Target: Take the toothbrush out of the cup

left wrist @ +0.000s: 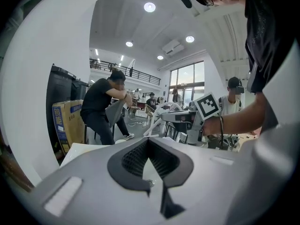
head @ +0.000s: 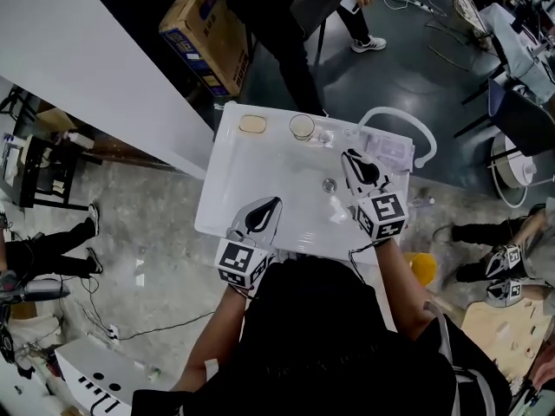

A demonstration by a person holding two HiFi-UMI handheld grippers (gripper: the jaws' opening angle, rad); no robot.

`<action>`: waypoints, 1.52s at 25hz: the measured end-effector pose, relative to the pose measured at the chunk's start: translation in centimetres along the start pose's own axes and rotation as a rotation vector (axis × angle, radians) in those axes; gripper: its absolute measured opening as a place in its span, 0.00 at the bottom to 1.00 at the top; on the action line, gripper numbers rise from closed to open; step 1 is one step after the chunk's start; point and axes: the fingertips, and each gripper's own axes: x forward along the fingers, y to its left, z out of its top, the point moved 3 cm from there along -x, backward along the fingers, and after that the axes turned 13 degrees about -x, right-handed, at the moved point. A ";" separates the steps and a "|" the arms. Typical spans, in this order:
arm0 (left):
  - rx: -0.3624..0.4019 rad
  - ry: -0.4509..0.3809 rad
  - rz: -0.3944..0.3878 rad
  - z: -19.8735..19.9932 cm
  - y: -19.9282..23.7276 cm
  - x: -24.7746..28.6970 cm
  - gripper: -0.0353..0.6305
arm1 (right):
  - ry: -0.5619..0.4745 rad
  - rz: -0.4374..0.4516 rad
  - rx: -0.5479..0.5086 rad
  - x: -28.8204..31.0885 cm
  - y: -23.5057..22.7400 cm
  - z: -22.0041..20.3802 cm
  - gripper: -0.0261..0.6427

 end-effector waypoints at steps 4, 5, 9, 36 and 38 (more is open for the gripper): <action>0.005 0.006 -0.013 0.0 -0.5 0.4 0.07 | -0.016 0.026 0.018 -1.6 0.4 0.7 0.12; 0.005 0.007 -0.015 0.0 -0.5 0.5 0.07 | -0.017 0.032 0.016 -2.0 0.5 0.8 0.12; 0.007 0.012 -0.019 -0.1 -0.4 0.5 0.07 | -0.012 0.045 0.019 -3.3 0.8 0.8 0.12; -0.025 0.004 0.016 -1.0 2.0 -1.1 0.07 | 0.040 0.208 0.034 -6.3 6.8 -0.9 0.12; -0.026 0.004 0.016 -1.1 2.0 -1.2 0.07 | 0.041 0.214 0.039 -6.5 7.1 -0.9 0.12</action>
